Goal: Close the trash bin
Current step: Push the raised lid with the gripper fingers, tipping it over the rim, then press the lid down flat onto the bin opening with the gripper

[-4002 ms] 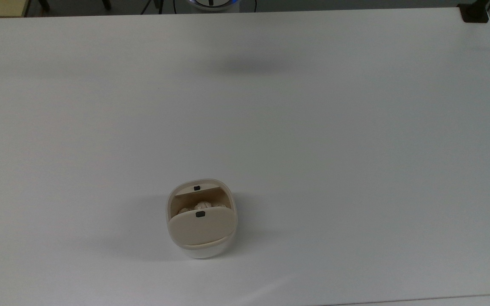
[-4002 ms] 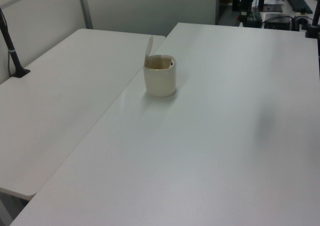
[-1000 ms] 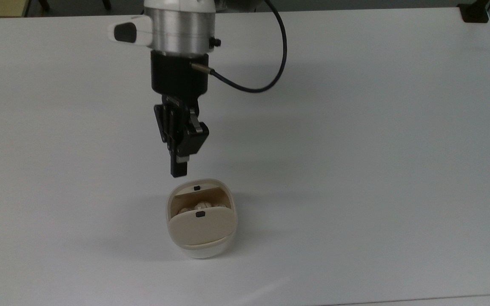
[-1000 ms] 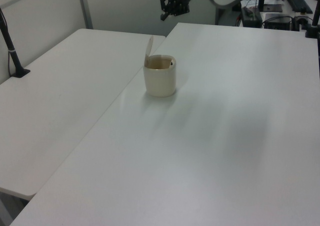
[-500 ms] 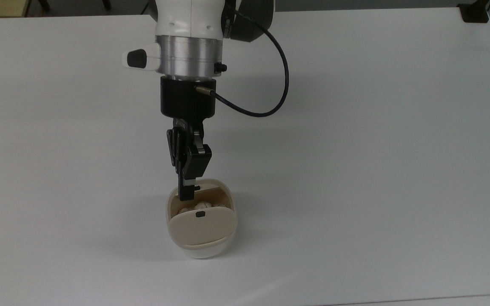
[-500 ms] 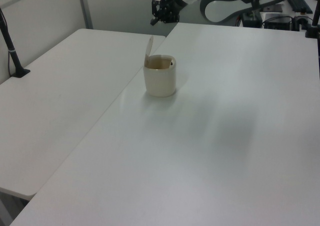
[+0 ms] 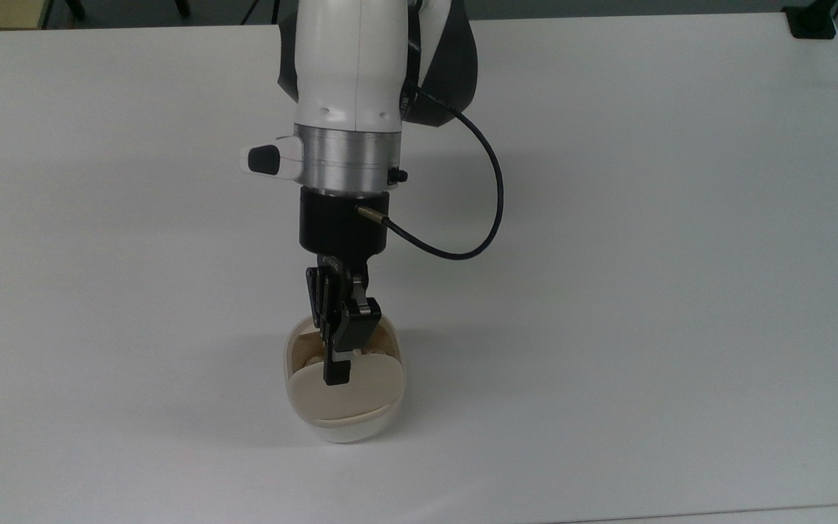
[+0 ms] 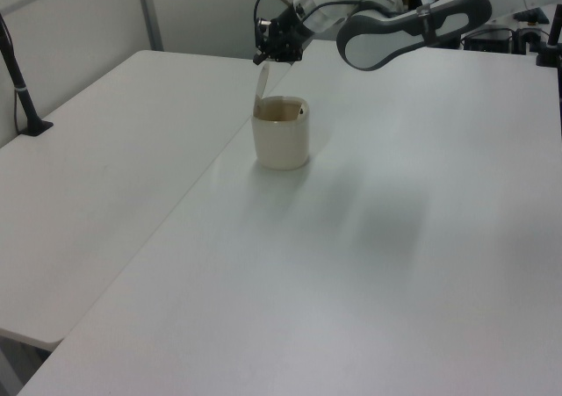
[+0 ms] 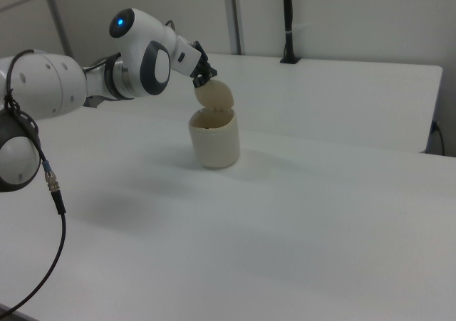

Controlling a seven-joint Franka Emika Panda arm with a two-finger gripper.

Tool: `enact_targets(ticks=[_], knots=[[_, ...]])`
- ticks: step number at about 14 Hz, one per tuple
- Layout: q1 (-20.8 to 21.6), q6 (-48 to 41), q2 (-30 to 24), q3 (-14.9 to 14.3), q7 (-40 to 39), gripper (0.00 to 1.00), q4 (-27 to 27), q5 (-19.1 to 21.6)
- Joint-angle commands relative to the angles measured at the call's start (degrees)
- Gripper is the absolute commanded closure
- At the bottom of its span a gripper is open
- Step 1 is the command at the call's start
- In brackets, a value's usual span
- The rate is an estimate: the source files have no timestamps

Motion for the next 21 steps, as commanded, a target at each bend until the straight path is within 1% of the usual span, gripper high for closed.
enact_targets(ticks=[1,2,4,6,9,11,13,15,18,21], knots=[[1.40,0.95,1.92,-1.92,2.05,1.00,1.62,-1.58],[1.22,0.95,1.83,-1.92,1.79,1.00,1.36,-1.67],[1.14,0.86,1.48,-1.83,1.78,1.00,0.75,-3.07],[1.14,0.86,-1.06,-1.83,1.70,1.00,-2.49,-5.00],[1.22,0.69,-3.00,-1.66,1.70,1.00,-4.52,-7.20],[1.22,0.51,-4.66,-1.39,1.17,1.00,-7.15,-8.34],[1.40,0.51,-5.90,-1.30,-0.32,1.00,-9.44,-8.44],[1.22,0.34,-6.34,-1.21,-0.50,1.00,-9.89,-8.44],[1.14,0.07,-7.22,-1.13,-1.99,1.00,-12.08,-8.53],[0.96,0.07,-7.83,-0.51,-4.27,1.00,-15.24,-8.53]])
